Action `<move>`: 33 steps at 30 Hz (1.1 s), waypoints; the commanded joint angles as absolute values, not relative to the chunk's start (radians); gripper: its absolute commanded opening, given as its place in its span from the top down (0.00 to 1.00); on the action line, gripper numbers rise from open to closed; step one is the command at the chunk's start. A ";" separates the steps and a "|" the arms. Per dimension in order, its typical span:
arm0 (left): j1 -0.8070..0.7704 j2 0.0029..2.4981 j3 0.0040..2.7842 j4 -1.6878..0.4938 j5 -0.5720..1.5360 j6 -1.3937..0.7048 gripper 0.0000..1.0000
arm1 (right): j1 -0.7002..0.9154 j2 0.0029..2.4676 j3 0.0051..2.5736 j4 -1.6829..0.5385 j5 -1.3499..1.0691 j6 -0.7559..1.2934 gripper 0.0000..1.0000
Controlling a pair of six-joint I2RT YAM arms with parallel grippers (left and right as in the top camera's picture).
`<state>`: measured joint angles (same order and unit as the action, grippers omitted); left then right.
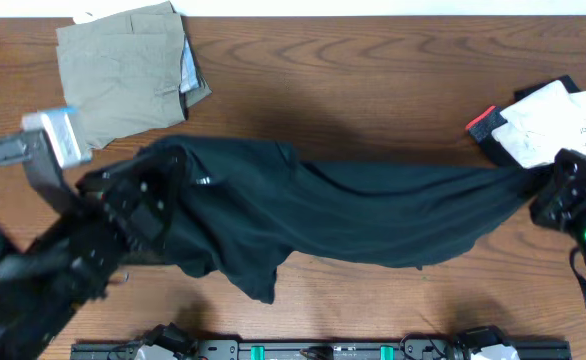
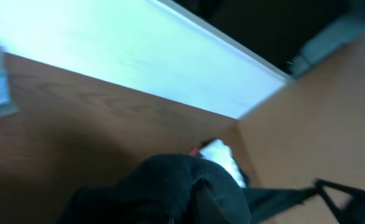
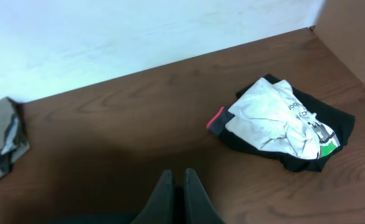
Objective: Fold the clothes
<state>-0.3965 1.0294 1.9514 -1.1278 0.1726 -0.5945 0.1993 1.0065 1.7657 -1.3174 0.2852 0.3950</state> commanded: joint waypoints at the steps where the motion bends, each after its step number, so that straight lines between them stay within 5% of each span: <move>1: -0.399 1.103 1.972 -1.121 -0.020 -0.579 0.94 | 0.194 1.069 1.774 -1.287 0.343 0.414 0.98; 12: -0.398 1.472 1.972 -1.012 -0.319 -0.506 0.94 | 0.194 1.389 1.774 -1.128 0.344 0.461 0.99; 21: -0.347 1.807 1.972 -0.758 -0.354 -0.422 0.92 | 0.188 1.692 1.774 -0.906 0.344 0.459 0.98; 24: -0.310 1.910 1.972 -0.727 -0.354 -0.422 0.68 | 0.180 1.787 1.774 -0.855 0.344 0.459 0.84; 26: -0.286 1.964 1.972 -0.733 -0.353 -0.418 0.55 | 0.176 1.834 1.774 -0.836 0.345 0.434 0.61; 29: -0.252 2.009 1.972 -0.780 -0.353 -0.396 0.32 | 0.162 1.867 1.774 -0.843 0.350 0.418 0.59; 33: -0.225 1.999 1.972 -0.849 -0.353 -0.397 0.25 | 0.146 1.848 1.774 -0.870 0.350 0.418 0.42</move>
